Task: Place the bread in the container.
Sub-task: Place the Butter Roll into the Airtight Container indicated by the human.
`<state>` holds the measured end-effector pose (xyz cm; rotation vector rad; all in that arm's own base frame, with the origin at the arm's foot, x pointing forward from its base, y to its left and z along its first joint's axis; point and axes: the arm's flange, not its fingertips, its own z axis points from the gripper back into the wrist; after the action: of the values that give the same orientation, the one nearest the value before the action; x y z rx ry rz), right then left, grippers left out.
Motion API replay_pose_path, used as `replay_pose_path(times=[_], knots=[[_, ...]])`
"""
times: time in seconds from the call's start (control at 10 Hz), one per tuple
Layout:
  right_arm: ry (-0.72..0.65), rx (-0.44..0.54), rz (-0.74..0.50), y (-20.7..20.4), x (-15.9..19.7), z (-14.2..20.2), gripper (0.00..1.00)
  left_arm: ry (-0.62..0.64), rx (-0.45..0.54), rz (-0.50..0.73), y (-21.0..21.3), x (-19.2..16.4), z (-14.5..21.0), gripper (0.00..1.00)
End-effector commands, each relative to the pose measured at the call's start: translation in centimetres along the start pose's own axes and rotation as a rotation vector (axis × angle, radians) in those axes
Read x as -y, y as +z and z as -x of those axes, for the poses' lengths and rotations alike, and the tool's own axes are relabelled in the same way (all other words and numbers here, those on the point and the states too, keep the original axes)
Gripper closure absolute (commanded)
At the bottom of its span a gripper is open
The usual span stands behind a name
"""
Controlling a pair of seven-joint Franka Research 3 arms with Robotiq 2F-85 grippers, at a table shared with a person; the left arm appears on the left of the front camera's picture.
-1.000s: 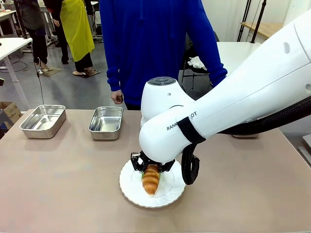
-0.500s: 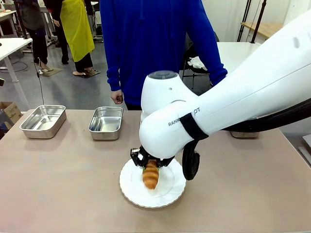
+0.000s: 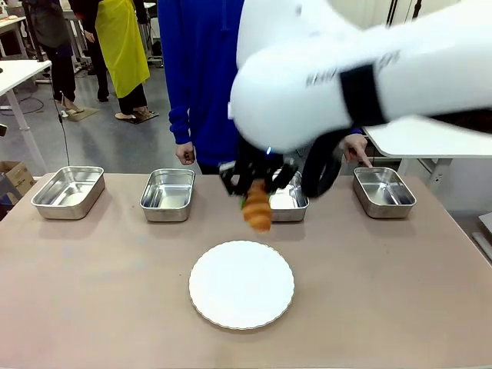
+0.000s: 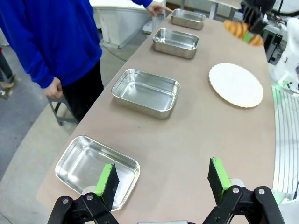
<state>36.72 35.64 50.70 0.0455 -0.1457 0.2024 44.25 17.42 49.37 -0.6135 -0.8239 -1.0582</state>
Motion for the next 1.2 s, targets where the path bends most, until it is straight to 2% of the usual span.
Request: replay_pose_path(times=[0.0,0.1,0.3,0.5,0.6,0.7,0.8,0.9,1.0,1.1], knots=[[0.108,0.024,0.012,4.0,3.8,-1.9,0.58,-0.004,0.006,0.000,0.1,0.1,-0.1,0.00],[0.121,0.044,0.025,5.4,5.7,-2.5,0.58,-0.004,0.006,0.000,0.1,0.1,-0.1,0.00],[0.132,0.084,0.009,7.5,12.4,-4.4,0.58,-0.004,0.006,0.000,0.1,0.1,-0.1,0.00],[0.132,0.095,0.035,7.3,19.6,-6.1,0.58,-0.004,0.006,0.000,0.1,0.1,-0.1,0.00],[0.147,0.057,0.040,6.0,22.8,-6.9,0.58,-0.004,0.006,0.000,0.1,0.1,-0.1,0.00],[0.088,0.052,0.025,4.8,24.8,-7.5,0.58,-0.004,0.006,0.000,0.1,0.1,-0.1,0.00],[0.023,-0.039,0.006,4.3,23.8,-6.8,0.58,-0.004,0.006,0.000,0.1,0.1,-0.1,0.00],[0.091,0.049,0.032,6.3,24.3,-7.0,0.58,-0.004,0.006,0.000,0.1,0.1,-0.1,0.00],[0.091,0.049,0.032,6.3,24.3,-7.0,0.58,-0.004,0.006,0.000,0.1,0.1,-0.1,0.00],[0.065,0.003,0.028,4.3,25.7,-7.3,0.58,-0.004,0.006,0.000,0.1,0.1,-0.1,0.00]])
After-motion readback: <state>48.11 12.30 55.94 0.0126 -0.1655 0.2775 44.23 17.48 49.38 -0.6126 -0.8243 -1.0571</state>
